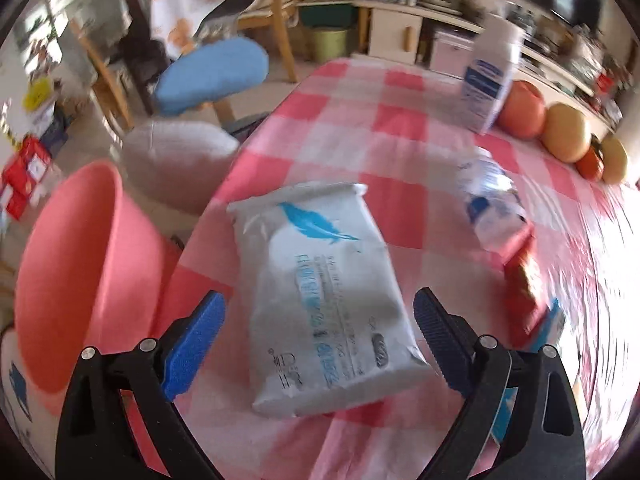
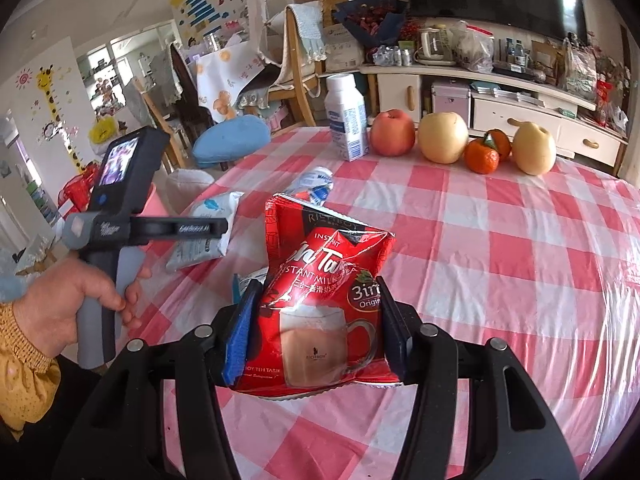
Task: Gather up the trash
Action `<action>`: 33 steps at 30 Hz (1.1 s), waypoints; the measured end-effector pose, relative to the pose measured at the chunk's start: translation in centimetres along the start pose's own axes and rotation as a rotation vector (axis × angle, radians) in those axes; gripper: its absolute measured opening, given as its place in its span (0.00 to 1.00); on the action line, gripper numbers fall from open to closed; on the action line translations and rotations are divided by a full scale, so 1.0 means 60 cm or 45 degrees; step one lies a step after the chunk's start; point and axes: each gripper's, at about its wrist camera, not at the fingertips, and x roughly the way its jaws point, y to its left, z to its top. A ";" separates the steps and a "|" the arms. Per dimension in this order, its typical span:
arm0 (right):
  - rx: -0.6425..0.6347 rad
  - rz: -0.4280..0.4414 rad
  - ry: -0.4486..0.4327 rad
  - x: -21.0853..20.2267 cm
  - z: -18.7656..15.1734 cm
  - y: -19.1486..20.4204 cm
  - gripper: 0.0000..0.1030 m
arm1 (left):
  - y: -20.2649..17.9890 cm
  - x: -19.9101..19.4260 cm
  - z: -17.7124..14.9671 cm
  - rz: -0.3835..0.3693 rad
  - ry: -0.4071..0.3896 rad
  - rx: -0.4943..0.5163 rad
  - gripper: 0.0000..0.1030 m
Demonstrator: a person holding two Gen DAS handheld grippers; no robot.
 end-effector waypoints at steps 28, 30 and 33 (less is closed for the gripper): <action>-0.027 0.118 0.108 0.068 -0.019 0.077 0.54 | 0.071 -0.051 0.008 -0.279 -0.048 -0.109 0.75; -0.047 0.123 0.111 0.073 -0.019 0.092 0.54 | 0.087 -0.070 0.013 -0.298 -0.081 -0.126 0.75; -0.065 0.139 0.113 0.078 -0.013 0.116 0.54 | 0.111 -0.104 0.017 -0.303 -0.135 -0.143 0.75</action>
